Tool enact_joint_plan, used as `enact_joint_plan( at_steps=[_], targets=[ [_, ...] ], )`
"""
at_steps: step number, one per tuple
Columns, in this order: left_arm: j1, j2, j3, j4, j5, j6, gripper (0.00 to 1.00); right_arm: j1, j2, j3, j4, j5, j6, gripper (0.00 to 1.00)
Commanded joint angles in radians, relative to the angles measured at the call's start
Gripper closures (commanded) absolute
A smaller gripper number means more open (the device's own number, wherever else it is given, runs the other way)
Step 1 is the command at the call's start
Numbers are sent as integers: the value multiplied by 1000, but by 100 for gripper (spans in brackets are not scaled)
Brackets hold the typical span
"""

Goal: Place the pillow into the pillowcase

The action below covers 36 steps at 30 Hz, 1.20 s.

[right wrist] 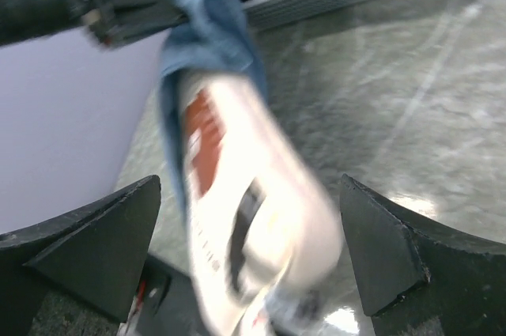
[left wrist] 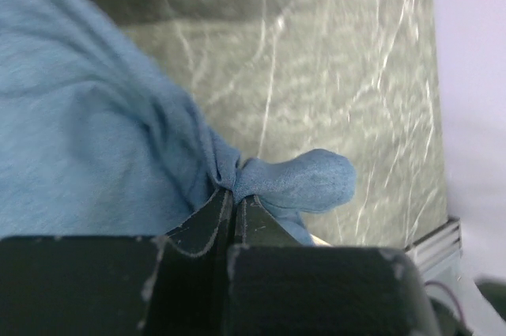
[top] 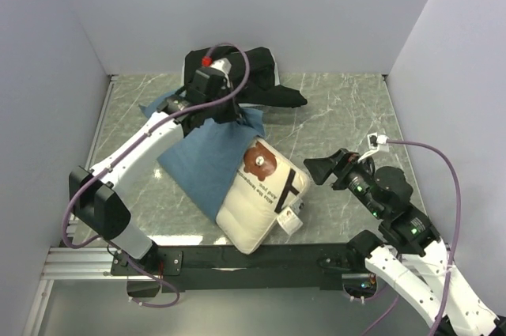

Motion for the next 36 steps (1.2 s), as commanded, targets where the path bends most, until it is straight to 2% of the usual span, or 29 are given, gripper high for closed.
enact_joint_plan(
  at_steps=[1, 5, 8, 13, 17, 21, 30, 36],
  targets=[
    [86, -33, 92, 57, 40, -24, 99, -2, 8, 60, -63, -124, -45, 0],
    [105, -33, 111, 66, 46, -27, 99, -4, -38, -78, 0, -217, -27, 0],
    [105, -25, 115, 64, 54, -24, 99, -2, -102, -220, 135, -343, -14, 0],
    [105, -28, 78, 81, 51, -22, 99, -1, -144, -409, 277, -374, 9, 0],
    [105, -22, 78, 80, 51, -18, 99, 18, -110, -515, 518, -411, 53, 0],
    [105, -13, 77, 83, 59, -21, 99, 62, -86, -610, 716, -345, 65, 0],
    [87, 6, 68, 90, 68, -25, 99, 237, 193, -650, 1080, -137, 72, 0],
    [73, -6, 68, 92, 60, -36, 99, 262, 449, -641, 1345, -98, 107, 0]
  ],
)
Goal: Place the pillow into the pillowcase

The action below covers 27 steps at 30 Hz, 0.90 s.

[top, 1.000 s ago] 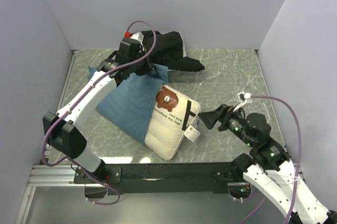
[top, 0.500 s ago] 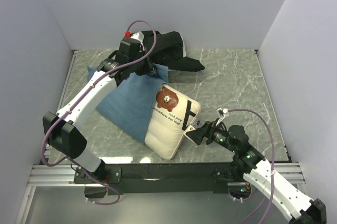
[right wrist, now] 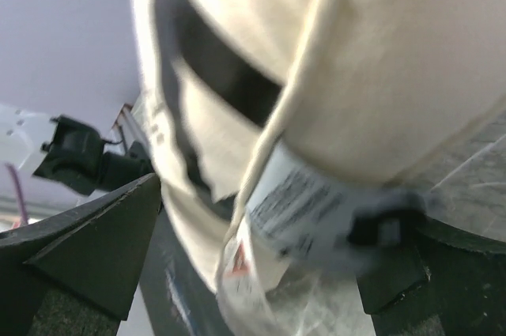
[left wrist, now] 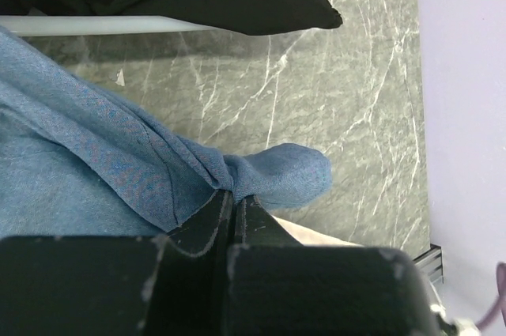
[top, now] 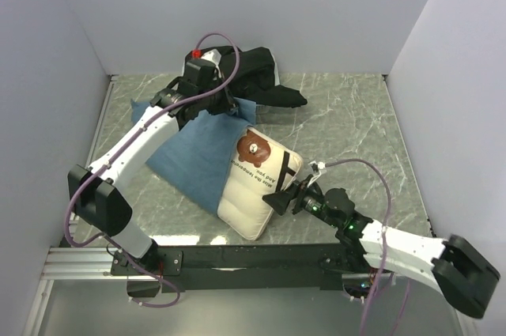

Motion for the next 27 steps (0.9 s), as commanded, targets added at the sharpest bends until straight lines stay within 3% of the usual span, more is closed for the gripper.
enact_joint_plan(
  at_steps=[1, 5, 7, 8, 9, 10, 11, 12, 15, 18, 27],
  targets=[
    [-26, -26, 12, 87, 26, -20, 99, 13, 155, 6, 297, 82, 34, 0],
    [-54, -32, -5, 101, 27, -17, 99, 21, 252, 48, 385, 82, 60, 3],
    [-83, -34, -13, 98, 41, 17, 96, 24, 258, 64, 392, 84, 72, 18],
    [-94, -37, -13, 92, 35, 32, 93, 27, 249, 68, 374, 87, 77, 29],
    [-106, -48, -16, 81, 8, 50, 82, 29, 235, 69, 353, 92, 77, 66],
    [-130, -54, -19, 50, -14, 96, 75, 30, 194, 80, 318, 101, 75, 85],
    [-143, -66, -22, 32, -52, 113, 66, 29, 168, 84, 231, 114, 77, 98],
    [-152, -101, -40, 18, -81, 141, 45, 32, 141, 87, 195, 140, 66, 100],
    [-189, -213, -106, 23, -216, 175, 16, 36, 28, 86, 89, 165, 54, 100],
    [-227, -313, -160, 12, -324, 201, 7, 38, -46, 118, -32, 176, 21, 100],
    [-451, -382, -422, -65, -557, 114, 1, 39, -94, 199, -164, 135, -6, 100]
  ],
)
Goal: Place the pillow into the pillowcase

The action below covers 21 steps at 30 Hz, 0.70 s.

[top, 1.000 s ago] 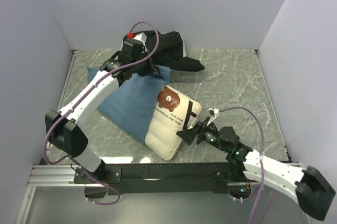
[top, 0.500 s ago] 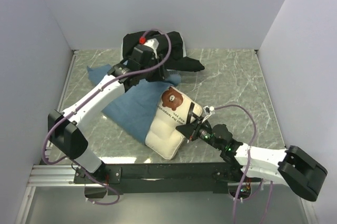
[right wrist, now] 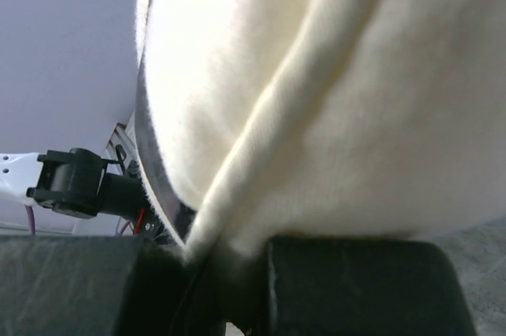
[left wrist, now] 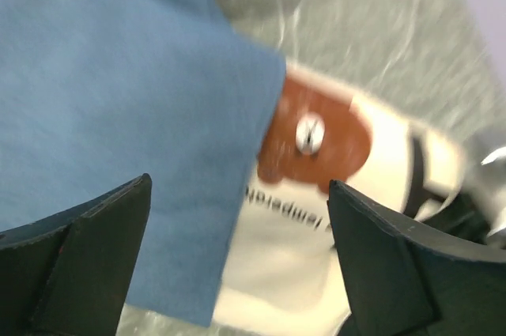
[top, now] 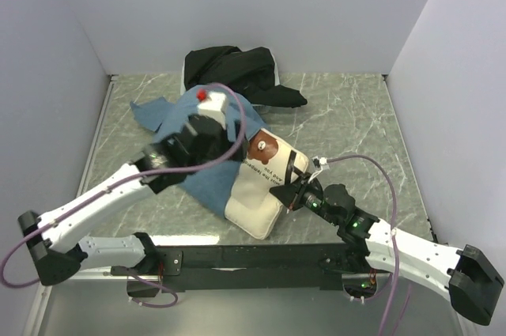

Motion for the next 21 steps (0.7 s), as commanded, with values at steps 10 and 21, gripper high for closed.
enact_joint_plan(
  at_steps=[10, 21],
  targets=[
    [-151, 167, -169, -157, -501, -230, 4, 4, -33, 146, -17, -17, -31, 100],
    [-177, 148, 45, -137, -387, -2, 99, 3, -32, 383, -219, -85, -38, 100]
  ],
)
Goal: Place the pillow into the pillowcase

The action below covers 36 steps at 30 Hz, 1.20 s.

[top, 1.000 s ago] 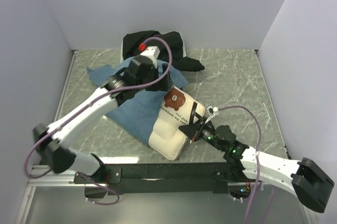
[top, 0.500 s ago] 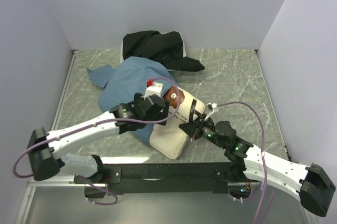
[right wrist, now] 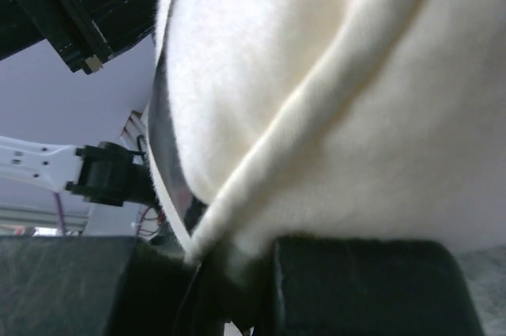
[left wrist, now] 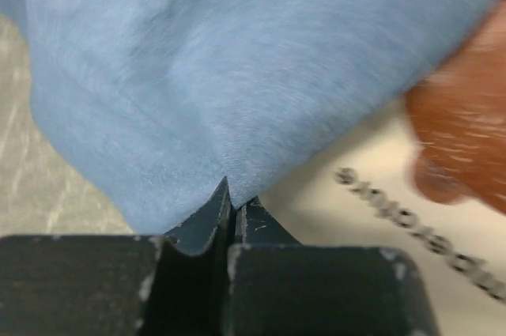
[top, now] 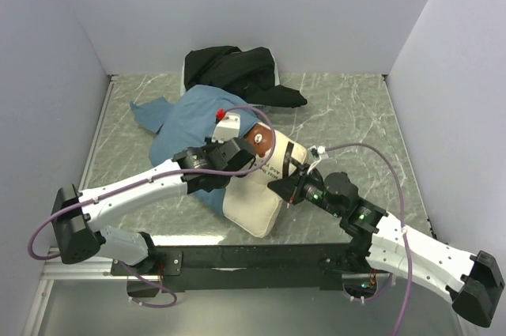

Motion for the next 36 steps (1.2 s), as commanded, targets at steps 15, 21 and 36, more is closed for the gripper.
enact_joint_plan(
  at_steps=[15, 21, 36],
  targets=[
    [-141, -71, 826, 160, 633, 380, 99, -168, 412, 1182, -478, -69, 98, 100],
    [-139, -200, 757, 203, 408, 297, 99, -153, 520, 1254, -570, -178, -11, 100],
    [-142, -93, 983, 180, 507, 248, 99, -56, 574, 1294, -604, -86, -149, 100]
  ],
)
